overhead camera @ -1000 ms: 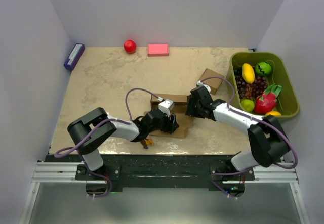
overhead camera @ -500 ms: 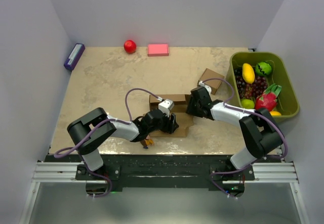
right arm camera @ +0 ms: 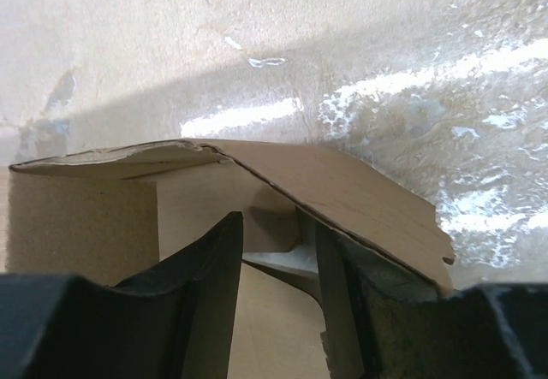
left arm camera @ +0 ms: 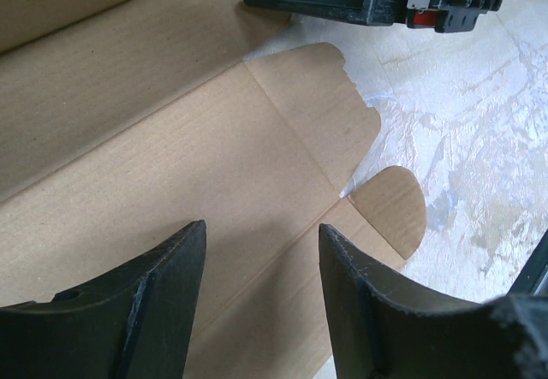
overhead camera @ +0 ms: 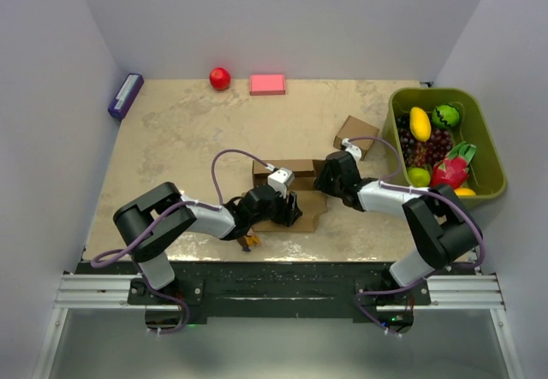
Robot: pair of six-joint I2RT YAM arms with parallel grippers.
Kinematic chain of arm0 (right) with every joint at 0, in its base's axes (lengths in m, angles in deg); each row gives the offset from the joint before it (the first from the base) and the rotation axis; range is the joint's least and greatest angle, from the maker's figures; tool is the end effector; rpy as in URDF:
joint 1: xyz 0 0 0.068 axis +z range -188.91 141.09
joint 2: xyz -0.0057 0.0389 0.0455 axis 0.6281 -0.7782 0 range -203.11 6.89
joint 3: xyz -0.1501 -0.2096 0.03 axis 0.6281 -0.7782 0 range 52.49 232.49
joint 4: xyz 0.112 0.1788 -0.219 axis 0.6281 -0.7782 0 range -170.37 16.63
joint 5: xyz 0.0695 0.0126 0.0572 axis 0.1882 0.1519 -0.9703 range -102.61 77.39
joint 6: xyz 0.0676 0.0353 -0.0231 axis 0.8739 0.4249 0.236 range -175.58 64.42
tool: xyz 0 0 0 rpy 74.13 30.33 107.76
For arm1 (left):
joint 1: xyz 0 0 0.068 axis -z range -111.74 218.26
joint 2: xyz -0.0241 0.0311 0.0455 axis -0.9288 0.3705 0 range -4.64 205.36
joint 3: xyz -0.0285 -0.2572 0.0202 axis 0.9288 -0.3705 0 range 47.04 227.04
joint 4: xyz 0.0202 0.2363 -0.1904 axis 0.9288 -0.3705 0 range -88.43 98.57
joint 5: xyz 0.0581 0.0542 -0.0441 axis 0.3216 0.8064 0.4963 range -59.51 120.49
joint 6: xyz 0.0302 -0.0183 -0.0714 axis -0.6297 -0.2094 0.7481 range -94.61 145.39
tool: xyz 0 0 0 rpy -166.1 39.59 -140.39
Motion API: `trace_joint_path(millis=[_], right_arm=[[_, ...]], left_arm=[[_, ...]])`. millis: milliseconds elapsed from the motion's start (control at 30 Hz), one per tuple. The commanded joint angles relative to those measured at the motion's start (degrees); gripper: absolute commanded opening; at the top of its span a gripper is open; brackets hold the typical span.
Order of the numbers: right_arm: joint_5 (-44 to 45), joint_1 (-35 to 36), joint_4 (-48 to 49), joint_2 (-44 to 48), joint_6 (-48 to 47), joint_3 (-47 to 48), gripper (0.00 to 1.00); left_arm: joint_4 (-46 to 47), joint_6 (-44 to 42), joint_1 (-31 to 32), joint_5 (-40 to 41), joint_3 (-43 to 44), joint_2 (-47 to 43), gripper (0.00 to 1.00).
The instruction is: Fold the paper box
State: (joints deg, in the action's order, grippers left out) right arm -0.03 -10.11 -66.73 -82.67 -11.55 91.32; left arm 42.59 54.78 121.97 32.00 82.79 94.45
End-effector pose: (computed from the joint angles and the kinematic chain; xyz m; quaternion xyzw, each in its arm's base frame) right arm 0.3134 0.1552 0.0792 0.1636 0.9015 0.1490 0.3719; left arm 0.2189 -0.2952 0.0585 0.1753 0.8449 -0.3266 0.3856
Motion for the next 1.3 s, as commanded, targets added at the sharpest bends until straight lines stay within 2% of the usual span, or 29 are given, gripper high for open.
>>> trace_joint_path(millis=[0,400,767,967,1167,1267], right_arm=[[-1.32,-0.32,6.18,-0.88,1.67,-1.65,0.41],[-3.78,0.29,13.92,7.03,-0.78,-6.83,0.36],[-6.6,3.36,18.68,3.43,-1.49,-6.49,0.34],[-3.45,6.18,15.44,3.77,-1.14,-5.69,0.34],[5.6,5.39,5.34,7.11,-0.79,-5.34,0.43],[5.97,3.73,3.92,9.22,-1.84,-5.69,0.47]], left_arm=[[-7.04,-0.21,0.16,-0.11,-1.03,1.11,0.6],[-6.69,-0.21,0.16,-0.82,-0.33,3.13,0.57],[-6.6,0.06,0.16,-0.46,-0.41,3.22,0.56],[-6.6,0.06,0.16,-0.46,-0.33,3.3,0.56],[-6.6,0.14,0.16,-0.38,-0.59,3.57,0.56],[-6.51,0.23,0.16,-0.29,-0.77,3.31,0.56]])
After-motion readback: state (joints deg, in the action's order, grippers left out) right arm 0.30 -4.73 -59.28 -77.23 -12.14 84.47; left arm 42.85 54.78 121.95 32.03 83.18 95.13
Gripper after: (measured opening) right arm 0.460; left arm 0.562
